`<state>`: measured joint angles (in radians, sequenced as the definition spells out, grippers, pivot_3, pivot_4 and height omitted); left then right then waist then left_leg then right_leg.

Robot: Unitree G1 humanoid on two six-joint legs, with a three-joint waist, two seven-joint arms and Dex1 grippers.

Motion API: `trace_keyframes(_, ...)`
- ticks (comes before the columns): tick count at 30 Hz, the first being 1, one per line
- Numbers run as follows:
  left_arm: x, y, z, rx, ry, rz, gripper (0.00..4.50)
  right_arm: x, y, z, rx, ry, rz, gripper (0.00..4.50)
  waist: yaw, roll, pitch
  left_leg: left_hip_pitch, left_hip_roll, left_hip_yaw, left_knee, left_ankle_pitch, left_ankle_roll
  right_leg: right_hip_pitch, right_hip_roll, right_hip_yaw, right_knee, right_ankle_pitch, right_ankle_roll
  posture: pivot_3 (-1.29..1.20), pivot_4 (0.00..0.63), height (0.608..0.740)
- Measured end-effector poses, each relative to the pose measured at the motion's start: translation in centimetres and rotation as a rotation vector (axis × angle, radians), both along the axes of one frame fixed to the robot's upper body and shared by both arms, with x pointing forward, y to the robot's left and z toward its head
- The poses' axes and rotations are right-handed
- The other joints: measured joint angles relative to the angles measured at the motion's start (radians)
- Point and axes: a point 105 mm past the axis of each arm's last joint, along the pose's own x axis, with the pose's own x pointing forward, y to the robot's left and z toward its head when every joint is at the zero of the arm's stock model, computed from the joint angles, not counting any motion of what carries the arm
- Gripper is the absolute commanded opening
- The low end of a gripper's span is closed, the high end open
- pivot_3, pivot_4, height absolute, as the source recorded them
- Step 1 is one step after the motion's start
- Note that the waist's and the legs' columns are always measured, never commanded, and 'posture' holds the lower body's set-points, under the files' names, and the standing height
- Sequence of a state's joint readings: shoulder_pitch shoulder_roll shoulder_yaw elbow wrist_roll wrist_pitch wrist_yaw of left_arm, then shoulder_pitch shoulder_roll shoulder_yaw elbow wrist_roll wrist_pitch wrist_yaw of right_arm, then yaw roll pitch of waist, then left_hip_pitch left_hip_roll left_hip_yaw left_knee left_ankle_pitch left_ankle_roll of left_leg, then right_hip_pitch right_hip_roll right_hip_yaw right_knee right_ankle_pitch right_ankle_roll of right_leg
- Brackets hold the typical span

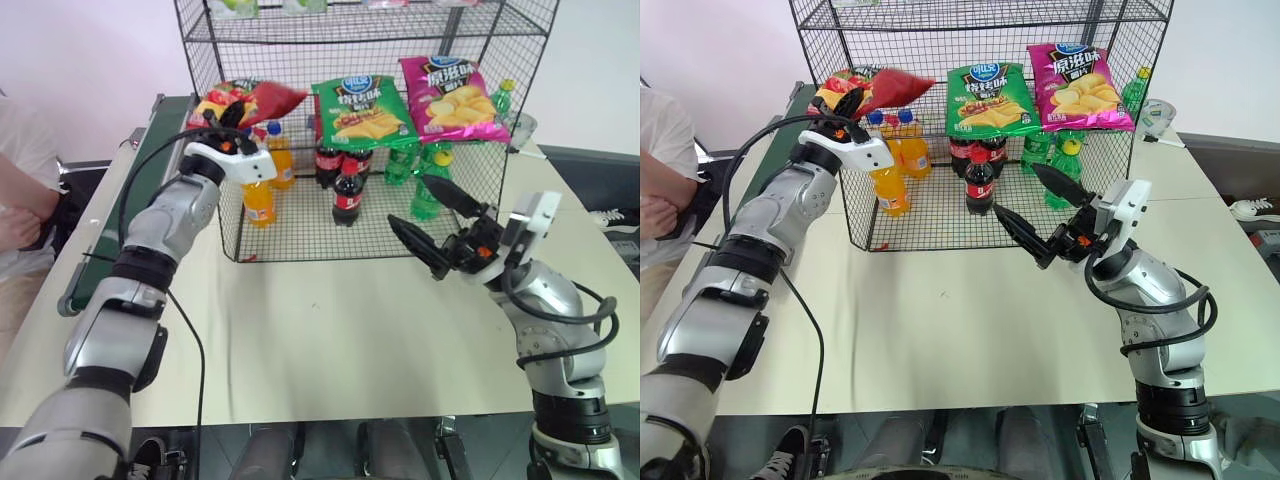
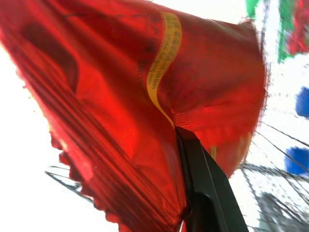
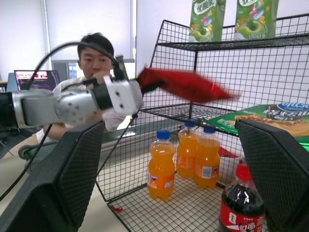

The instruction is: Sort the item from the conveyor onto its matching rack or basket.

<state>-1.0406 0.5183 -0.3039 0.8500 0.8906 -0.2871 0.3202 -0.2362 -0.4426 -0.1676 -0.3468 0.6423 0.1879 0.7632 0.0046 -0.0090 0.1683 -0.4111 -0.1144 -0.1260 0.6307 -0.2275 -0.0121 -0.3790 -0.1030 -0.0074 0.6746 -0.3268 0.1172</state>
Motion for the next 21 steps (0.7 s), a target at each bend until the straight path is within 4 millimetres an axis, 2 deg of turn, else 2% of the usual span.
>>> trace_keyframes(5,1.3,-1.6,0.6,-0.036,-0.006,0.022,0.05,0.1,0.1,0.1,-0.001,-0.001,0.0,4.5,0.003,-0.003,0.002,-0.002,-0.001,0.001,0.001,0.0,0.0,-0.003,0.0,0.0,0.003,0.0,0.0,0.0,0.15,0.739)
trace_keyframes(8,1.6,-2.6,0.9,-0.042,-0.008,0.004,0.05,0.2,0.1,0.3,0.0,-0.007,-0.004,4.5,0.003,-0.005,0.001,-0.011,-0.001,0.003,0.004,0.002,-0.002,-0.014,0.0,0.002,0.008,0.0,0.0,0.0,0.15,0.739)
trace_keyframes(14,1.9,-2.1,0.1,-0.069,0.032,0.008,0.05,0.3,0.0,0.3,-0.004,-0.005,-0.018,4.5,-0.004,-0.005,0.001,-0.015,0.0,0.004,0.006,0.002,-0.003,-0.018,0.0,0.003,0.011,0.0,0.0,0.0,0.15,0.739)
trace_keyframes(17,1.9,-1.9,0.1,-0.101,0.039,-0.002,0.93,0.3,0.0,0.3,-0.008,-0.005,-0.019,4.5,-0.004,-0.005,0.001,-0.015,0.0,0.004,0.006,0.002,-0.003,-0.018,0.0,0.003,0.011,0.0,0.0,0.0,0.15,0.739)
trace_keyframes(21,1.8,-2.1,0.3,-0.136,0.051,-0.028,2.87,0.3,0.0,0.3,-0.011,-0.004,-0.016,4.5,-0.001,-0.005,0.001,-0.015,0.0,0.005,0.007,0.002,-0.003,-0.018,0.0,0.003,0.011,0.0,0.0,0.0,0.15,0.739)
